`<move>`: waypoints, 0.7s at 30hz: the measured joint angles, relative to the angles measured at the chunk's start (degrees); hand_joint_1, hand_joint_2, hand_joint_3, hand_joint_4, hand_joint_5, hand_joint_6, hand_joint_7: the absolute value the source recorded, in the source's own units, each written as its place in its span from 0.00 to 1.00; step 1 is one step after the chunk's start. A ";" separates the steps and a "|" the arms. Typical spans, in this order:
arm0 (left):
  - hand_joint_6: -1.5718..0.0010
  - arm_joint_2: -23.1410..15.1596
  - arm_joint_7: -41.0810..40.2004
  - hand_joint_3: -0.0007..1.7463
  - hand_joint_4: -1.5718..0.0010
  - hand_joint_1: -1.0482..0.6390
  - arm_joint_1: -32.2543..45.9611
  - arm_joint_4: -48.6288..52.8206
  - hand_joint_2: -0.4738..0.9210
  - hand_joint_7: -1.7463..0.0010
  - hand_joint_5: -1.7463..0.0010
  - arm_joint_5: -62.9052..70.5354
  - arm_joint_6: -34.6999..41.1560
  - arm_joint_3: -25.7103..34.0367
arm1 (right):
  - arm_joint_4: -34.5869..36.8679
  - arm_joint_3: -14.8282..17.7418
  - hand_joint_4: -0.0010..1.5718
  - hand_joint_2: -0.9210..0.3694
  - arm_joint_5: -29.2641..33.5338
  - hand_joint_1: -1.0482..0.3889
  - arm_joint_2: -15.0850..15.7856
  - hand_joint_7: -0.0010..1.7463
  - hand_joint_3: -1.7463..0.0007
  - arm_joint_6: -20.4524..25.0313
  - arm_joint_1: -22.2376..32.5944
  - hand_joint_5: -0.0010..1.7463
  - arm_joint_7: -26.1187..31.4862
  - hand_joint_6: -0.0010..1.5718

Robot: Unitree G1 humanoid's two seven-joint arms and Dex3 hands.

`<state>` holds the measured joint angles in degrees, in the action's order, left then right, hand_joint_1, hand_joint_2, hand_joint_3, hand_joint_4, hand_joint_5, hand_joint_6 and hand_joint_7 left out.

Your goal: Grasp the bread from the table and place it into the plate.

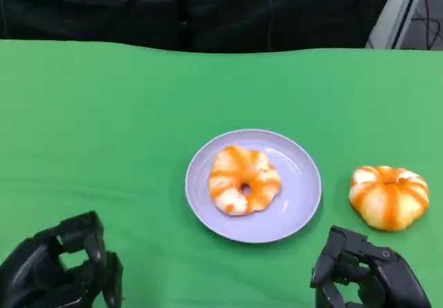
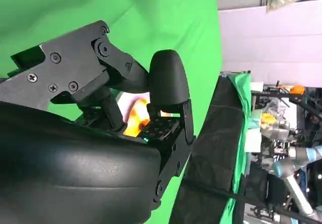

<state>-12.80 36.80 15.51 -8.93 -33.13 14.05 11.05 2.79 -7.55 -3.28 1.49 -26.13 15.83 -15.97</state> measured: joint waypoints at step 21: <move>0.50 4.19 0.66 0.70 0.45 0.58 -2.34 10.65 0.73 0.06 0.00 2.58 -11.40 0.51 | 0.40 0.18 0.49 0.21 -1.15 0.63 0.18 0.88 0.40 0.02 0.20 1.00 -0.92 0.45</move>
<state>-8.60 37.46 13.18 1.72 -30.55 2.66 11.56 3.19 -7.38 -4.42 1.67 -26.11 16.02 -16.89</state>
